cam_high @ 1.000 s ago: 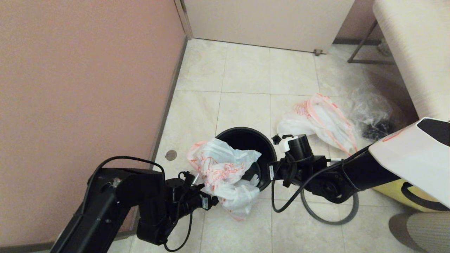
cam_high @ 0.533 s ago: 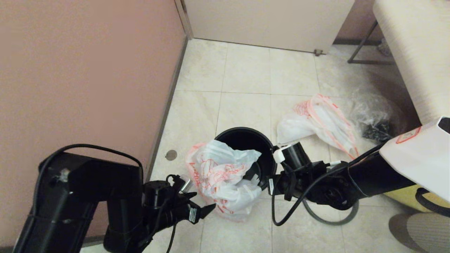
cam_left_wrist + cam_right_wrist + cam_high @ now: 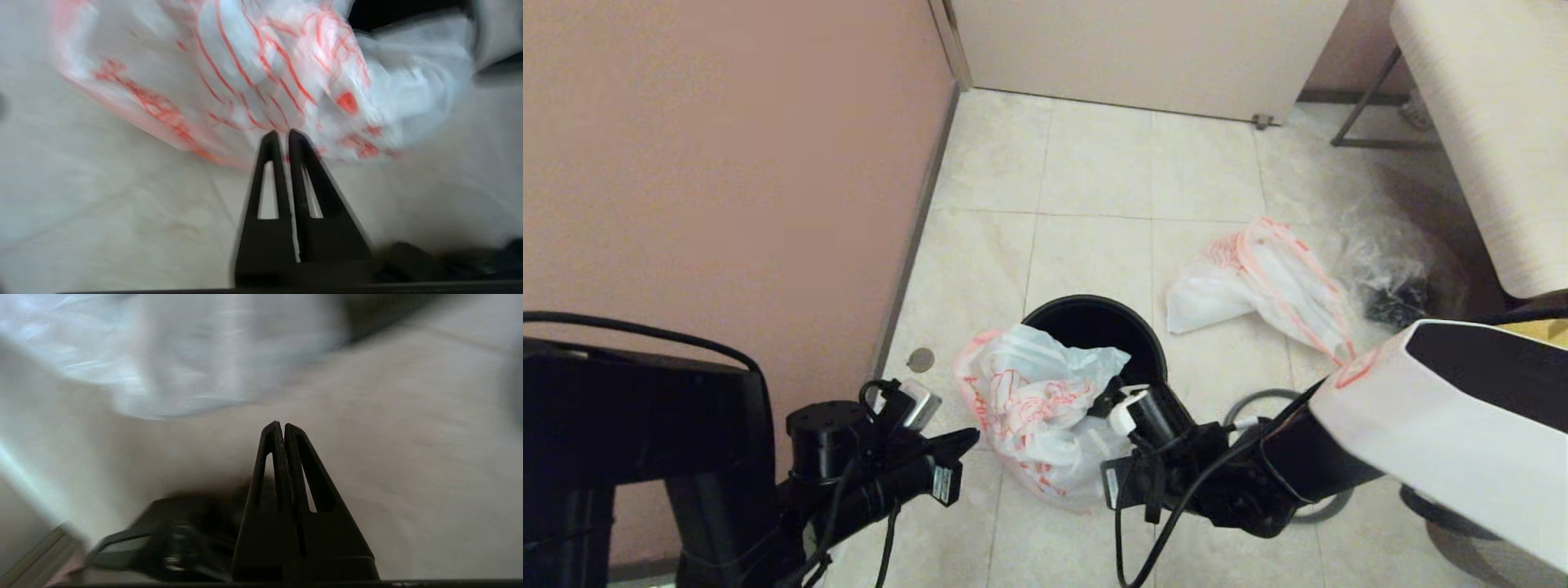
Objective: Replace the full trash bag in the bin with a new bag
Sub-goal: Put the new garbage bag on the trash can
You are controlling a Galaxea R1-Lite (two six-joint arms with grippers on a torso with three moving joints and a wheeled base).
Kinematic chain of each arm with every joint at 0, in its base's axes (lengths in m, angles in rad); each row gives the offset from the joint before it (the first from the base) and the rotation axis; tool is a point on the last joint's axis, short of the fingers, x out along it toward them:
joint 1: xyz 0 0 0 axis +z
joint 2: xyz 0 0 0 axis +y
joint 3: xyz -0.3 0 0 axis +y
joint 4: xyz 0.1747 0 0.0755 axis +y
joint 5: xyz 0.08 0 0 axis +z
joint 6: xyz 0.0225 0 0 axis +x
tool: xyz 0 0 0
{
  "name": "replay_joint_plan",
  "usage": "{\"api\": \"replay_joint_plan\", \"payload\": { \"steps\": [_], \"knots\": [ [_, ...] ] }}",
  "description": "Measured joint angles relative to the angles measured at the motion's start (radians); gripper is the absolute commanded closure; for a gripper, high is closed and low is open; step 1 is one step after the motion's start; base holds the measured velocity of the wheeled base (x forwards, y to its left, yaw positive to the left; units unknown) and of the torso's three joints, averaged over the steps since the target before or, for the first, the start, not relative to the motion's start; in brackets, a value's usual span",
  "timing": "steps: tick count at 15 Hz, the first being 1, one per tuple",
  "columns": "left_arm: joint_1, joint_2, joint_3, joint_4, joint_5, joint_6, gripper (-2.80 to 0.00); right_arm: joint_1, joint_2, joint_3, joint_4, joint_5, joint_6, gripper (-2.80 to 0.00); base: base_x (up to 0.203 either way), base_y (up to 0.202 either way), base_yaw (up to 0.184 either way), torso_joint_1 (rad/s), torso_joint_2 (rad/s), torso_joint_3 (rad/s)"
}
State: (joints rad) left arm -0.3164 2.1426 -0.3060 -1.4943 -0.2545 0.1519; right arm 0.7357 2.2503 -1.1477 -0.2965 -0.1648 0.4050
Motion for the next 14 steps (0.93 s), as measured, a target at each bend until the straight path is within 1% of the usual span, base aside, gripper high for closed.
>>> {"api": "replay_joint_plan", "payload": {
  "steps": [2, 4, 5, 6, 7, 8, 9, 11, 12, 14],
  "knots": [
    [-0.006, -0.022, 0.011, -0.002, 0.036, 0.000, 0.00, 0.003, 0.042, 0.037, -0.089, 0.031, 0.001, -2.80, 0.000, 0.000, 0.000, 0.000, 0.00, 0.000],
    [-0.010, -0.036, 0.008, -0.006, 0.102, -0.003, 0.00, 0.003, 0.062, 0.109, -0.165, 0.057, 0.000, -2.80, 0.000, 0.000, 0.000, 0.000, 0.00, 0.000],
    [-0.016, -0.040, -0.003, -0.007, 0.128, -0.005, 0.00, 0.000, 0.068, 0.162, -0.208, 0.085, -0.001, -2.80, 0.000, 0.000, 0.000, 0.000, 0.00, 0.000],
    [-0.021, -0.041, -0.012, -0.007, 0.136, -0.007, 0.00, -0.003, 0.071, 0.206, -0.273, 0.122, -0.010, -2.80, 0.000, 0.000, 0.000, 0.000, 0.00, 0.000],
    [-0.027, -0.041, -0.022, -0.007, 0.139, -0.009, 0.00, -0.015, 0.076, 0.241, -0.353, 0.178, -0.042, -2.80, 0.000, 0.000, 0.000, 0.000, 0.00, 0.000],
    [-0.034, -0.038, -0.026, -0.007, 0.139, -0.010, 0.00, -0.038, 0.086, 0.261, -0.421, 0.245, -0.106, -2.80, 0.000, 0.000, 0.000, 0.000, 0.00, 0.000],
    [-0.043, -0.034, -0.029, -0.007, 0.140, -0.010, 0.00, -0.067, 0.104, 0.275, -0.476, 0.321, -0.192, -2.80, 0.000, 0.000, 0.000, 0.000, 0.00, 0.000],
    [-0.049, -0.024, -0.035, -0.006, 0.142, -0.011, 0.00, -0.107, 0.153, 0.268, -0.535, 0.443, -0.344, -2.80, 0.000, 0.000, 0.000, 0.000, 0.00, 0.000],
    [-0.051, -0.017, -0.040, -0.005, 0.143, -0.011, 0.00, -0.116, 0.183, 0.246, -0.536, 0.477, -0.407, -2.80, 0.000, 0.000, 0.000, 0.000, 0.00, 0.000],
    [-0.053, -0.008, -0.045, -0.006, 0.143, -0.012, 0.00, -0.126, 0.224, 0.200, -0.489, 0.514, -0.514, -2.80, 0.000, 0.000, 0.000, 0.000, 0.00, 0.000]
  ]
}}
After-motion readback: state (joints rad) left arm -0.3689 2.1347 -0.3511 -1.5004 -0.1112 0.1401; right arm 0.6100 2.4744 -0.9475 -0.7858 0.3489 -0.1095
